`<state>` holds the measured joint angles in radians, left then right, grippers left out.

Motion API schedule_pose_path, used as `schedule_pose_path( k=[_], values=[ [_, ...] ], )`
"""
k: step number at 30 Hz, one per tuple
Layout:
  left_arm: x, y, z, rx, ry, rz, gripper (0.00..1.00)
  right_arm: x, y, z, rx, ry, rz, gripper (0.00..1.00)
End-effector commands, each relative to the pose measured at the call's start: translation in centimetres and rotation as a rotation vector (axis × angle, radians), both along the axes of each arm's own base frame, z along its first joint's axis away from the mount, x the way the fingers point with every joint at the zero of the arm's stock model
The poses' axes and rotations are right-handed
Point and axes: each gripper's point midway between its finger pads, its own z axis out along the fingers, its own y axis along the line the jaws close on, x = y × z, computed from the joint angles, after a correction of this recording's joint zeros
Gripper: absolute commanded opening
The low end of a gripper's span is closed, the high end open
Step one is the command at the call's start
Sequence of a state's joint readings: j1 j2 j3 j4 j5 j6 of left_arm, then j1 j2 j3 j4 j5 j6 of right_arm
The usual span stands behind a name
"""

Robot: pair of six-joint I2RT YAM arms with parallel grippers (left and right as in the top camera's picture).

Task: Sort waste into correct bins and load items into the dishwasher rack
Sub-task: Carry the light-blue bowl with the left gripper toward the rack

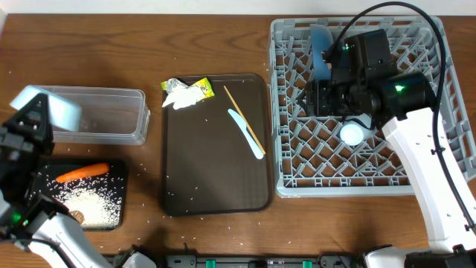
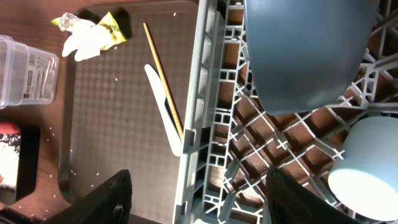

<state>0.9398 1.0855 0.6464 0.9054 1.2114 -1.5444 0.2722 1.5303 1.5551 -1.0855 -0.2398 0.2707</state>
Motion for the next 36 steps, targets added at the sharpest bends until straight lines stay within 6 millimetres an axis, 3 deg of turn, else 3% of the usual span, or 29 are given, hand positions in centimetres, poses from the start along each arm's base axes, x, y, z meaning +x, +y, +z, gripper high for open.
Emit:
schedule_pose_path(
  k=[1, 4, 8, 13, 17, 19, 23, 27, 31, 36],
  values=[
    [2.1, 0.8, 1.2, 0.081, -0.039, 0.093, 0.06, -0.2, -0.3, 0.8, 0.017, -0.014, -0.010, 0.66],
    [4.7, -0.7, 0.1, 0.126, 0.025, 0.082, 0.06, -0.2, -0.3, 0.8, 0.017, -0.016, -0.010, 0.66],
    [7.4, -4.8, -1.9, 0.263, 0.160, 0.038, 0.06, 0.2, -0.7, 1.2, 0.012, -0.038, -0.022, 0.65],
    [8.4, -11.3, -5.6, 0.579, 0.367, -0.042, 0.06, 1.3, -4.3, 3.2, -0.016, -0.131, -0.124, 0.67],
    [7.8, -16.7, -7.9, 0.803, 0.429, -0.158, 0.06, 1.8, -9.6, 5.9, -0.023, -0.226, -0.278, 0.70],
    [7.3, -19.9, -9.1, 0.889, 0.428, -0.241, 0.06, 1.7, -13.1, 7.3, -0.024, -0.273, -0.377, 0.72],
    [6.5, -26.1, -10.8, 0.950, 0.387, -0.414, 0.06, 0.8, -17.9, 8.2, -0.042, -0.293, -0.511, 0.73],
    [5.7, -31.5, -12.0, 0.961, 0.332, -0.555, 0.06, 0.1, -19.9, 7.6, -0.053, -0.261, -0.570, 0.75],
    [4.1, -36.0, -11.8, 0.918, 0.269, -0.675, 0.06, 0.0, -20.2, 7.3, -0.057, -0.248, -0.576, 0.78],
    [0.2, -41.7, -9.3, 0.812, 0.104, -0.899, 0.06, -0.1, -20.3, 7.1, -0.068, -0.244, -0.574, 0.81]
  ],
)
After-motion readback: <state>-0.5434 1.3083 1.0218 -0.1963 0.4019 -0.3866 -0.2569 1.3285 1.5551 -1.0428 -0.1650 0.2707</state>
